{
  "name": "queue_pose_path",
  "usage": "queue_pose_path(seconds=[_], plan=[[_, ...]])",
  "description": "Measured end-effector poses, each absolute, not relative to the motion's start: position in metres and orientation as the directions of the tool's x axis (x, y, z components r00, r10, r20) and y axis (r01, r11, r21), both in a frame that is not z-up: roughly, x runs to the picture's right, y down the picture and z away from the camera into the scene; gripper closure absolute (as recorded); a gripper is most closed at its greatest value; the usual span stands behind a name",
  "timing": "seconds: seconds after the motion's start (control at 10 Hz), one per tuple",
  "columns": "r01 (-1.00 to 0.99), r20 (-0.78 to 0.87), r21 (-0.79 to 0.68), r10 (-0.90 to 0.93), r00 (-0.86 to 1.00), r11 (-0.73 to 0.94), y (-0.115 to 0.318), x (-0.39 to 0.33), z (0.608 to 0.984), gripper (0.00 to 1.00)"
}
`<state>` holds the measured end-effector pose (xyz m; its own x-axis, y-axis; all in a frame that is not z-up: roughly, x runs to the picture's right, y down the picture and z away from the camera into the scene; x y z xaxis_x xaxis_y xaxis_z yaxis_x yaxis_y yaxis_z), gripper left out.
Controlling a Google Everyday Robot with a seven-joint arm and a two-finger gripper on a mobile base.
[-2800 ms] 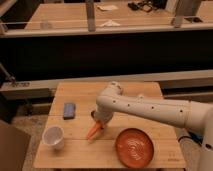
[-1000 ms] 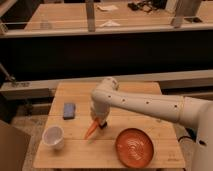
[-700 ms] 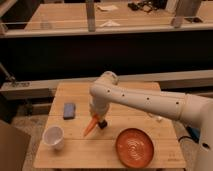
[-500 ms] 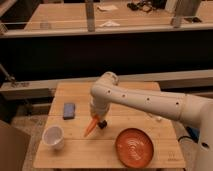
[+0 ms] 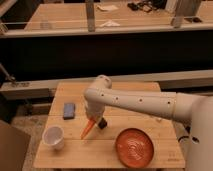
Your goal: Place the pepper in the ceramic cup
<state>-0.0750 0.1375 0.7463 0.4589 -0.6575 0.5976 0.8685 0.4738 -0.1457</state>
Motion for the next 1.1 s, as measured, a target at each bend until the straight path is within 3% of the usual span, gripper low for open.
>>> queue_pose_path(seconds=[0.2, 0.4, 1.1], plan=[[0.871, 0.598, -0.146, -0.659, 0.456, 0.470, 0.124, -0.068, 0.733, 0.95], [0.878, 0.596, -0.135, -0.671, 0.442, 0.460, 0.123, -0.074, 0.735, 1.00], [0.918, 0.563, -0.086, -0.742, 0.365, 0.386, 0.128, -0.120, 0.713, 1.00]])
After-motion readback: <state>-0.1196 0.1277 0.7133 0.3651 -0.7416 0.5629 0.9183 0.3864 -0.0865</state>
